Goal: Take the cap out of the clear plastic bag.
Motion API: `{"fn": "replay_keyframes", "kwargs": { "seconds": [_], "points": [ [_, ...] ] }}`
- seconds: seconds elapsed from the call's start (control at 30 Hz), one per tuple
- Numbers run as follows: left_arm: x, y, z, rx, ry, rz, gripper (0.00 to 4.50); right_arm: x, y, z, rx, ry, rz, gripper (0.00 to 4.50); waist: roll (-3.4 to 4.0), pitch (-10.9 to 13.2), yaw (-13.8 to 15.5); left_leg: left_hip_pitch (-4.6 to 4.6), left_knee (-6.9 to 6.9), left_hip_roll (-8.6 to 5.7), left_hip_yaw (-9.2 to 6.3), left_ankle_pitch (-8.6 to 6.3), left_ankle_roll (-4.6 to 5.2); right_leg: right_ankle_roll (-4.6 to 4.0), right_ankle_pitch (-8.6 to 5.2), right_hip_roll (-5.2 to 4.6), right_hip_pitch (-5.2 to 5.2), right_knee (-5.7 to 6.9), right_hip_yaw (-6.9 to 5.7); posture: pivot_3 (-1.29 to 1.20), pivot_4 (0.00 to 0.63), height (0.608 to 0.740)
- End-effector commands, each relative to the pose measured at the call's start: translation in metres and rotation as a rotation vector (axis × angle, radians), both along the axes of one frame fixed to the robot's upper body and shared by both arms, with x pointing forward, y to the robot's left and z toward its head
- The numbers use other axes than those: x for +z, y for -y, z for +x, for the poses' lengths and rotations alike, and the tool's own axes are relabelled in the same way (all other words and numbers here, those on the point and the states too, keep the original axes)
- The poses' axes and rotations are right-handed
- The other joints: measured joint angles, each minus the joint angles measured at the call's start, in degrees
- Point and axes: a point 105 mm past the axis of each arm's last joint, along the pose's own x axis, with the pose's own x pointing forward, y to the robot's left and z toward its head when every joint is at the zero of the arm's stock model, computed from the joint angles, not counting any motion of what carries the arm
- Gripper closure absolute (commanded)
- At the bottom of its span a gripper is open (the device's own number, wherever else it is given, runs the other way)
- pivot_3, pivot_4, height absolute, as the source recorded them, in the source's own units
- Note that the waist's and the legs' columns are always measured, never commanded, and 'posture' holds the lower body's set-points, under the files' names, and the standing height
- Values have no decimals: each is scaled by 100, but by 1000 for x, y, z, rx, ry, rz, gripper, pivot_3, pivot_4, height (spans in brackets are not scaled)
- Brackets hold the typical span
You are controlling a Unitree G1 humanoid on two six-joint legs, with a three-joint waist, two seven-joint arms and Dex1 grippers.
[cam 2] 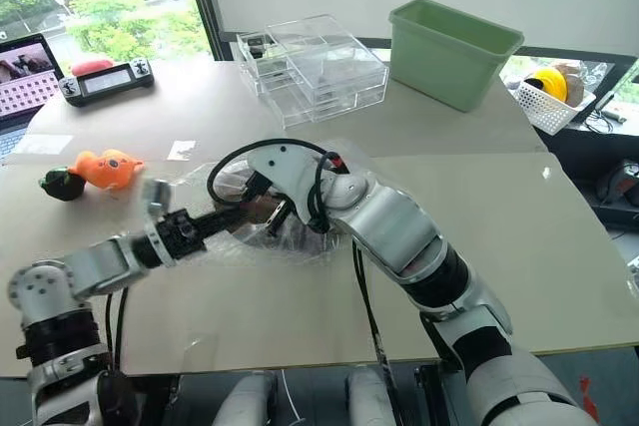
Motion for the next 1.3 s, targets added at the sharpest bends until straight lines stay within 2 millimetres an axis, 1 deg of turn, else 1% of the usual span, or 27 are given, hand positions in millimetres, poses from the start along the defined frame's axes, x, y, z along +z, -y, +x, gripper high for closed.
{"fn": "replay_keyframes", "kwargs": {
  "seconds": [0.03,0.1,0.17,0.23,0.27,0.3,0.37,0.4,0.5,0.57,0.63,0.73,0.87,0.97,1.07,1.13,1.2,1.3],
  "points": [
    [-4,-9,23,166,-11,38,4458,13,-3,-1,8,49,35,4500,-2,1,33,-2,-1,0,0,1,-1,-1,1,0,-1,-3,0,0,150,735],
    [-5,3,24,141,-15,37,4458,13,-3,-1,7,48,35,4500,-2,1,48,-10,-1,-1,1,1,-2,-2,2,-3,-3,-8,0,0,150,735],
    [-1,13,20,95,-3,-7,4458,13,-2,-1,5,48,33,4500,-2,1,49,-17,0,-2,1,1,-3,-2,3,-6,-8,-10,0,0,150,735],
    [5,28,7,-21,17,-59,4458,12,-1,1,-2,48,31,4500,-2,1,45,-23,0,-1,1,2,-3,-2,3,-5,-14,-10,-2,0,150,735],
    [7,33,1,-62,18,-73,4458,12,0,1,-4,47,29,4500,-2,1,47,-25,0,-1,1,2,-3,-2,3,-6,-15,-9,-1,0,150,735],
    [10,36,-6,-106,22,-105,4458,11,0,1,-6,47,28,4500,-2,1,46,-26,0,-2,0,2,-3,-2,3,-6,-15,-9,-2,0,150,735],
    [16,36,-14,-144,33,-151,4458,11,0,1,-6,46,28,4500,-2,2,46,-27,0,-2,0,2,-3,-2,3,-8,-16,-9,-1,0,150,735],
    [19,34,-17,-151,39,-173,4458,11,0,1,-6,46,28,4500,-2,2,43,-27,1,-2,0,2,-3,-2,3,-9,-16,-9,-3,0,150,735],
    [40,15,-19,-119,70,-323,4458,9,-1,2,-7,46,28,4500,-3,2,39,-26,2,-1,-1,2,-3,-2,3,-8,-16,-7,-3,0,150,735],
    [49,4,-19,-93,106,-380,4458,9,0,2,-9,46,28,4500,-3,2,47,-26,2,-2,-1,2,-3,-2,3,-9,-16,-7,-3,0,150,735],
    [54,-6,-20,-68,137,-415,4458,8,0,2,-9,47,28,4500,-3,2,62,-26,2,-4,-1,2,-3,-1,3,-10,-16,-8,-3,0,150,735],
    [55,-14,-30,-102,163,-416,4458,7,-1,2,-10,49,29,4500,-3,2,74,-27,2,-5,-1,2,-4,-1,3,-10,-17,-9,-5,0,150,735],
    [47,-14,-54,-250,145,-368,4458,7,-2,1,-8,50,31,4500,-3,4,26,-28,-2,-4,-1,2,-4,-2,3,-8,-21,-10,-6,0,150,735],
    [41,-19,-77,-353,110,-348,4458,7,-3,2,-5,51,31,4500,-1,5,-18,-30,-3,-4,0,3,-5,-2,2,-9,-26,-9,-5,0,150,735],
    [44,-25,-95,-419,94,-317,4458,7,-4,1,0,52,31,4500,-3,8,-56,-31,-10,-2,1,4,-7,-2,2,-9,-35,-9,-4,0,150,735],
    [54,-32,-99,-428,126,-316,4458,7,-5,2,2,52,31,4500,-1,9,-51,-34,-16,0,3,6,-10,-4,1,-8,-45,-8,-3,0,150,735],
    [70,-40,-101,-440,184,-331,4458,8,-5,2,5,52,31,4500,-9,11,-37,-38,-26,3,3,12,-19,-5,1,-7,-57,-7,-4,0,150,735],
    [86,-46,-101,-450,250,-329,4458,8,-4,2,10,52,30,4500,-10,11,-26,-52,-48,0,6,29,-48,-4,1,-12,-83,-7,0,0,150,735]
  ]
}}
